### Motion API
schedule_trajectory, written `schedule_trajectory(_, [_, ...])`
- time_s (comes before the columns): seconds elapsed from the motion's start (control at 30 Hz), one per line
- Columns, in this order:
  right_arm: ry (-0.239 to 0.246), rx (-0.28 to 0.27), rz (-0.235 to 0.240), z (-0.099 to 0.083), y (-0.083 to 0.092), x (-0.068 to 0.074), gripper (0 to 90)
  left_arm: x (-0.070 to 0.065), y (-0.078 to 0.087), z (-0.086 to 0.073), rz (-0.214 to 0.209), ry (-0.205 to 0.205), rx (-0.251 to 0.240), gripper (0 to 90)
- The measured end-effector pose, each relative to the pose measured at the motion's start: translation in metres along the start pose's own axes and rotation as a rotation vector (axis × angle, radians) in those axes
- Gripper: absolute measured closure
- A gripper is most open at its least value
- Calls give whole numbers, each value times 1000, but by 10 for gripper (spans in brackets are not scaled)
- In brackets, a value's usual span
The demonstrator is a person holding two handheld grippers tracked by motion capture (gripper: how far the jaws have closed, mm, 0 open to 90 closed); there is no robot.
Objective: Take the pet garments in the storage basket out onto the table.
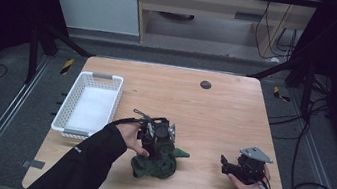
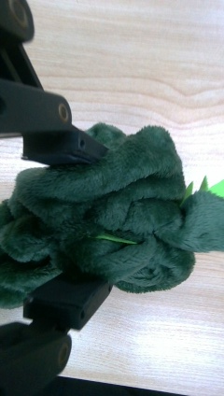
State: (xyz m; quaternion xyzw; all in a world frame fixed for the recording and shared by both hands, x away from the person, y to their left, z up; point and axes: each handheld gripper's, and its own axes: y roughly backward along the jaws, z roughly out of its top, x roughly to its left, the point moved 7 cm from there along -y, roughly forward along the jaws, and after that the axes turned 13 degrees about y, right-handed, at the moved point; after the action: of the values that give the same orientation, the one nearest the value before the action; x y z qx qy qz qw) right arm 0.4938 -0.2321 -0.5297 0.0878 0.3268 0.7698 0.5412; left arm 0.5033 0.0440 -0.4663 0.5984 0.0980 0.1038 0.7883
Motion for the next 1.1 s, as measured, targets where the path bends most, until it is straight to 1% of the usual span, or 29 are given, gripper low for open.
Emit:
schedule_trajectory(0.07, [0, -1, 0, 0, 0, 0, 94, 0, 4, -1, 7, 6, -11, 359])
schedule_trajectory(0.17, [2, -2, -3, 0, 0, -1, 93, 1, 9, -2, 17, 15, -32, 341])
schedule_trajectory(0.4, [-1, -3, -4, 0, 0, -1, 91, 0, 23, -5, 29, 30, -80, 315])
schedule_trajectory(0.5, [1, -1, -3, 0, 0, 0, 91, 0, 30, -6, 40, 41, -113, 300])
schedule_trajectory(0.57, [1, -2, -4, 0, 0, -1, 91, 1, 35, -6, 41, 59, -153, 300])
schedule_trajectory(0.63, [2, -3, -7, 0, 0, -1, 90, 2, 41, -7, 46, 82, -194, 298])
schedule_trajectory(0.7, [-2, -3, -5, 0, 0, -1, 90, 4, 45, -9, 64, 110, -225, 297])
schedule_trajectory(0.8, [-5, -3, -6, 0, 0, -1, 90, 6, 50, -13, 65, 162, -280, 300])
schedule_trajectory(0.87, [-2, -5, -5, 0, 0, -1, 90, 8, 53, -17, 82, 186, -316, 299])
schedule_trajectory(1.07, [-6, -4, -7, 0, 0, -1, 90, 10, 60, -32, 109, 301, -446, 297])
schedule_trajectory(1.1, [-6, -4, -7, 0, 0, -1, 89, 10, 61, -35, 120, 317, -466, 297])
